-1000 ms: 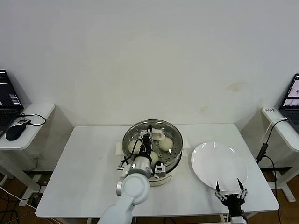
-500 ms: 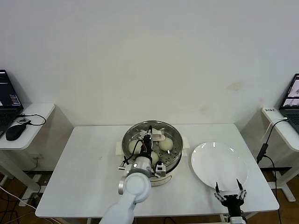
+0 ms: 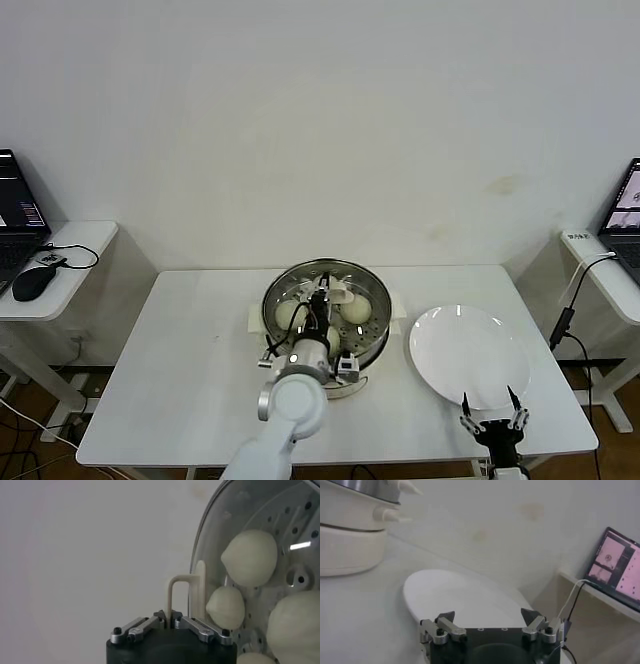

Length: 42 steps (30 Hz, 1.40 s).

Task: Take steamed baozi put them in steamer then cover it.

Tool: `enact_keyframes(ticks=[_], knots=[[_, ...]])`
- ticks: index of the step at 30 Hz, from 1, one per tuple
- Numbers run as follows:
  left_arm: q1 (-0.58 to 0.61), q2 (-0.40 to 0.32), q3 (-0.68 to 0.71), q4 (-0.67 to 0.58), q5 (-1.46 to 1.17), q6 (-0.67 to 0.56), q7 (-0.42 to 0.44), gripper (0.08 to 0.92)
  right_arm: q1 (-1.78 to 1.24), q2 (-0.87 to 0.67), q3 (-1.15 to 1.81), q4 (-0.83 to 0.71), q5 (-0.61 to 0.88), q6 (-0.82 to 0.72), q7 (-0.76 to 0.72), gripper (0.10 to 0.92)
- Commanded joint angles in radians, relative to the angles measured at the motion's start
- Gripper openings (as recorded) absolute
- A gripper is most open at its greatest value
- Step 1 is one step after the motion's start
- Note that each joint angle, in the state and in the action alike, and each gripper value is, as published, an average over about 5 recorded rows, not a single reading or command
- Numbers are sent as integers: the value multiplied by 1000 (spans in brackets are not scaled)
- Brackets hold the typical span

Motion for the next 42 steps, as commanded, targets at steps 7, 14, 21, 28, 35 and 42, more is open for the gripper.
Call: enact_keyframes(ticks=[7,14,21,28,35,42], knots=[[108,63,8,-199,-42,-1,-4,448,-1,1,-1,3,1,-8,-3,823],[311,184,-73,-472,-251,-28,-56,648,-9,1,3,4,0,-8,-3,823],[589,346,-327,-610,-853,-86,-224,811,-17,-9,-14,13,54,11,-15,823],[749,341,-643,-420,-1637,-490,-403,823,-57,-67,-62,63,187,21,-38,823],[884,322,-641,-396,-1929,-450,-488,823,-175,-220,-100,130,359,9,-47,823],[889,284,-598,-310,-1932,-485,-510,823,-285,-309,-165,205,456,-16,-21,823]])
